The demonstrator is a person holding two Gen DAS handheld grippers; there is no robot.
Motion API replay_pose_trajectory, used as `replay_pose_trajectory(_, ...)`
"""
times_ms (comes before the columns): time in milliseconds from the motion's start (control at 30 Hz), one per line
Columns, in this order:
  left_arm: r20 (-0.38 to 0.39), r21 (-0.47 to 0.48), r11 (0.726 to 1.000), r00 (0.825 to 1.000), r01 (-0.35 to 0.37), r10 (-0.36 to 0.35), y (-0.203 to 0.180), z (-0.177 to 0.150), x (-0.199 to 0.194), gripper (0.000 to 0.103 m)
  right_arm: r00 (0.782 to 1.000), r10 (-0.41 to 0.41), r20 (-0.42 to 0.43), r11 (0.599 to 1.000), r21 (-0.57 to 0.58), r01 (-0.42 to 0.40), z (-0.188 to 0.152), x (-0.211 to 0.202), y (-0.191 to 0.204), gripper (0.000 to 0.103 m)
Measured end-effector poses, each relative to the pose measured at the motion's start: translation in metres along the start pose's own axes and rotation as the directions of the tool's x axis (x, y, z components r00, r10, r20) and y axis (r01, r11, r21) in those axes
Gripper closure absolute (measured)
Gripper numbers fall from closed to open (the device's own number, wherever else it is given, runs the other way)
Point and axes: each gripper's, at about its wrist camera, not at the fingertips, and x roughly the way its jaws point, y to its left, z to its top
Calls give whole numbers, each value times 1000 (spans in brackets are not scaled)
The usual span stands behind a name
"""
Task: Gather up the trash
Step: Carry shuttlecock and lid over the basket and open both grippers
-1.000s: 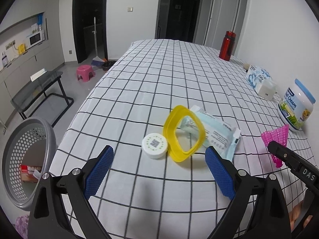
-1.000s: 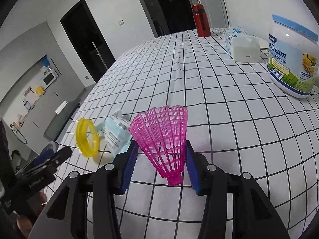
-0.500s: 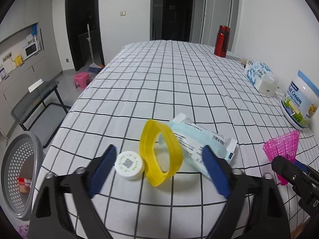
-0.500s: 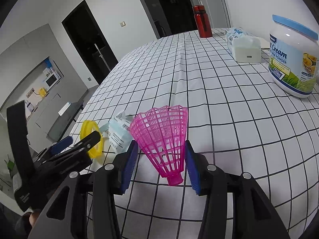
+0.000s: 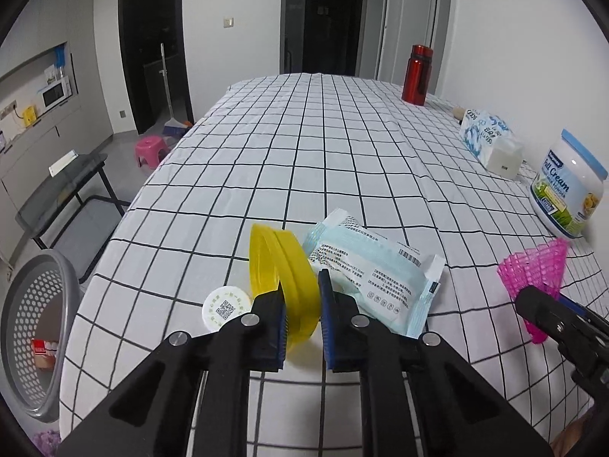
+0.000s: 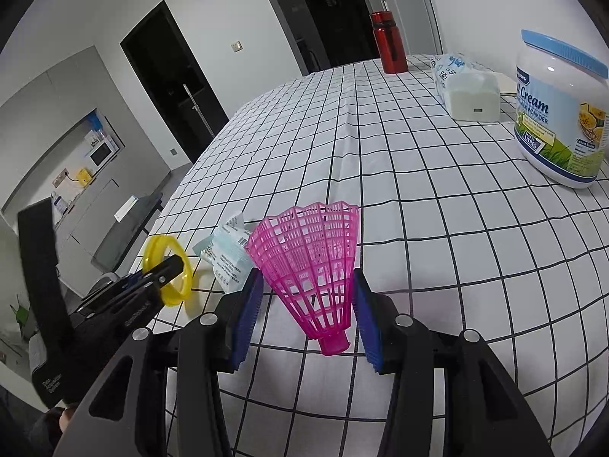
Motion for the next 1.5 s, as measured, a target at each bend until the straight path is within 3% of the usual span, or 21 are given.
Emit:
replay_pose_trajectory(533, 45, 4, 1000, 999, 9, -9, 60, -18, -81, 88, 1000, 14, -16, 1000, -19, -15, -4, 9, 13, 57)
replay_pose_trajectory(867, 86, -12, 999, 996, 30, -29, 104, -32, -123, 88, 999, -4, -42, 998, -66, 1, -31, 10, 53, 57)
replay_pose_trajectory(1200, 103, -92, 996, 995, 10, 0, 171, -46, -131, 88, 995, 62, -79, 989, -128, -72, -62, 11, 136, 57)
replay_pose_trajectory(1500, 72, -158, 985, 994, -71, 83, 256, -65, -128, 88, 982, 156, -109, 957, -229, -177, -68, 34, 233, 57)
